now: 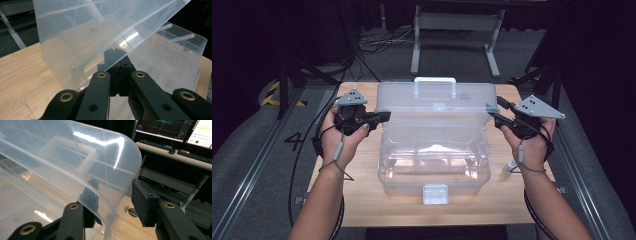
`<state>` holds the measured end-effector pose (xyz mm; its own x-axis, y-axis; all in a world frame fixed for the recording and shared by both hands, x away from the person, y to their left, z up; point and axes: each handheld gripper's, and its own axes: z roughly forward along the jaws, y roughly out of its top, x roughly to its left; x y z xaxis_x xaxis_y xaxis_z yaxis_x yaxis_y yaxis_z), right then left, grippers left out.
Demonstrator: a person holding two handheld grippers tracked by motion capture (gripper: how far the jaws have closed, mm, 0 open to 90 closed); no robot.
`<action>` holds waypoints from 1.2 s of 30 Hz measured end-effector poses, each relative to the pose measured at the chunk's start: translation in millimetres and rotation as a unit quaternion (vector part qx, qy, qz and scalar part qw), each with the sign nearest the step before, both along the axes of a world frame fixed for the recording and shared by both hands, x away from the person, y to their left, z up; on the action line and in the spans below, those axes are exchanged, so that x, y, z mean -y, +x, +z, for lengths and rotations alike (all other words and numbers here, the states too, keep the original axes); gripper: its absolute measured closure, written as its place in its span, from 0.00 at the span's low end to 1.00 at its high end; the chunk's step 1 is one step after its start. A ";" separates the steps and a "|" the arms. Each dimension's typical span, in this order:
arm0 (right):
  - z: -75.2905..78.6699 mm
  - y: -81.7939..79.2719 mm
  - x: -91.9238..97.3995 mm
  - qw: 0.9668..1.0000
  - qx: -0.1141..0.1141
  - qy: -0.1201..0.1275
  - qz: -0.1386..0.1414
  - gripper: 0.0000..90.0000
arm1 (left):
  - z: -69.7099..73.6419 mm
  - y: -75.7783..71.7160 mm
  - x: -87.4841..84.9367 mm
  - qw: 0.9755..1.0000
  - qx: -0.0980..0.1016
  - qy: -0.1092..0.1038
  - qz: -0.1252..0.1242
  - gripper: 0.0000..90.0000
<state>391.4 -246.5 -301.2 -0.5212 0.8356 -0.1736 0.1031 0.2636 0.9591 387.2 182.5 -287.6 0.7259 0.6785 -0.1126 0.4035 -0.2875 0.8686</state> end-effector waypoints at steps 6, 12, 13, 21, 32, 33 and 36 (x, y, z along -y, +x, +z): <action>-1.1 1.9 3.9 1.000 -0.025 0.018 0.004 0.69 | 1.0 -0.1 0.5 1.000 -0.002 0.000 -0.001 0.99; -1.3 -1.0 0.6 1.000 -0.013 0.007 -0.005 0.69 | 1.4 -0.1 0.3 1.000 -0.002 -0.001 -0.001 0.99; -1.2 -1.5 0.2 1.000 -0.011 0.005 -0.007 0.70 | 1.4 0.0 0.1 1.000 -0.003 0.000 -0.001 0.99; 0.5 -0.4 -1.1 1.000 -0.008 -0.007 -0.016 0.72 | 0.6 -1.6 1.5 1.000 0.001 0.008 -0.005 0.91; 2.9 4.5 -2.3 1.000 -0.015 -0.005 -0.025 0.75 | 2.6 -18.0 -20.6 1.000 0.007 0.009 0.014 0.76; 3.1 5.4 -2.4 1.000 -0.015 -0.005 -0.027 0.75 | 2.0 -18.5 -22.5 1.000 0.008 0.009 0.018 0.75; 3.3 6.4 -2.9 0.999 -0.014 -0.005 -0.031 0.76 | -2.4 -18.6 -31.2 0.999 0.007 0.005 0.033 0.73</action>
